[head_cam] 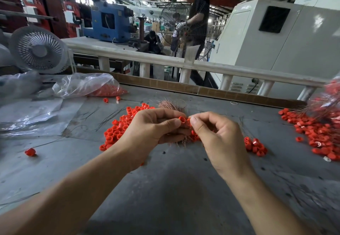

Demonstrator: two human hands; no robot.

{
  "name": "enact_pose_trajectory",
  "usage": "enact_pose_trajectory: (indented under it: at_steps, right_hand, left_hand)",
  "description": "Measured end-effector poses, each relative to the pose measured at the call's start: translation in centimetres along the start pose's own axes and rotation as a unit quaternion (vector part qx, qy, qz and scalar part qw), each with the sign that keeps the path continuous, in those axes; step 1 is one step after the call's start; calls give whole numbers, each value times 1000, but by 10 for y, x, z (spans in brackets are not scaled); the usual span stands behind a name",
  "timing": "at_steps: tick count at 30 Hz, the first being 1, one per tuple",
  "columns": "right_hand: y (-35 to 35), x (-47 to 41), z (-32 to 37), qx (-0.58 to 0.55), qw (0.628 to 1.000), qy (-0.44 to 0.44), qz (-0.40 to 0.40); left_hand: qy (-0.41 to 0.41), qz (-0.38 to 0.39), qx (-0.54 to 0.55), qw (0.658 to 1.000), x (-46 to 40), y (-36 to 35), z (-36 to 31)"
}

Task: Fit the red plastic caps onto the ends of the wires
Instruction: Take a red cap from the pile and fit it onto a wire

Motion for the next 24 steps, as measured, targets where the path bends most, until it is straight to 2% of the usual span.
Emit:
enact_pose_trajectory:
  at_steps: [10, 15, 24]
  right_hand:
    - [0, -1, 11, 92, 989, 112, 23]
    - [0, -2, 13, 101, 985, 131, 50]
    - [3, -1, 17, 121, 977, 174, 4]
  left_hand:
    - [12, -4, 18, 1000, 1, 0, -1]
    - [13, 1, 23, 1000, 1, 1, -1]
    - [14, 2, 29, 999, 2, -1, -3]
Point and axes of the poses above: each hand's wrist, its own x-axis away from the middle knuckle, its own y-axis out of the back of the hand, z = x × y, the point moved 6 cm from there along -x, towards the middle knuckle, and after that the axes turned 12 degrees about -z, right-handed, at the moved point
